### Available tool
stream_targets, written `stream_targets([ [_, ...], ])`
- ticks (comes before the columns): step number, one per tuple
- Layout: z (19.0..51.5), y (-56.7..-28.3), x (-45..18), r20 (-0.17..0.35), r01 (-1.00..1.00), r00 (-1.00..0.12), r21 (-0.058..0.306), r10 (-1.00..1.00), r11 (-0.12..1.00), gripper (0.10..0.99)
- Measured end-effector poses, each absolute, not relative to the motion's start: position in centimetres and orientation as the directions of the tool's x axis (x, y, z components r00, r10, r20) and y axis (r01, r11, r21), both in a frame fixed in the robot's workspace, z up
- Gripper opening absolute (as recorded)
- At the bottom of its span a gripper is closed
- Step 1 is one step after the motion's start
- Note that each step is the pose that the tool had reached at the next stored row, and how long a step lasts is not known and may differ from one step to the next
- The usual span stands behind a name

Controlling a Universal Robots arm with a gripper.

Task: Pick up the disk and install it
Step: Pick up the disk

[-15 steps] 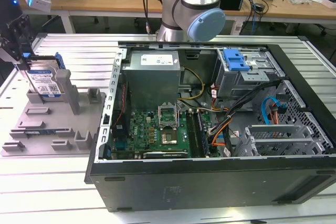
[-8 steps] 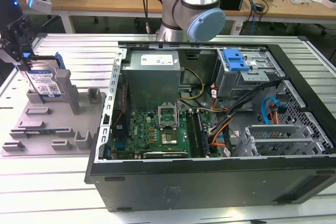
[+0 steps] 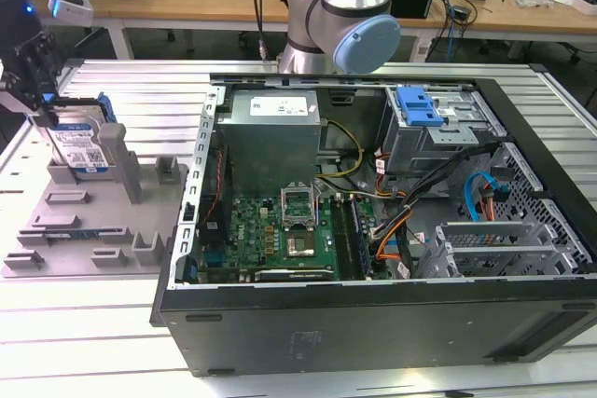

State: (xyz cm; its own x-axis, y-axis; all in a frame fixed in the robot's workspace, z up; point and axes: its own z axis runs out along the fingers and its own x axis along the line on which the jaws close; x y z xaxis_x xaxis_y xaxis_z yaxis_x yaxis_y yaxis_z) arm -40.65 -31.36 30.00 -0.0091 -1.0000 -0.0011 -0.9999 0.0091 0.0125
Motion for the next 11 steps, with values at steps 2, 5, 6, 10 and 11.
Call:
stream_targets([
  [2,29.98,-31.36,-40.65,-0.001,-1.000,-0.009,0.012,-1.000,0.009,0.392],
  [5,29.98,-31.36,-40.65,-0.001,-1.000,-0.009,0.012,-1.000,0.009,0.392],
  [6,29.98,-31.36,-40.65,-0.001,-1.000,-0.009,0.012,-1.000,0.009,0.392],
  [10,29.95,-31.36,-40.65,-0.001,-1.000,-0.009,0.012,-1.000,0.009,0.369],
  [11,29.95,-31.36,-40.65,-0.001,-1.000,-0.009,0.012,-1.000,0.009,0.369],
])
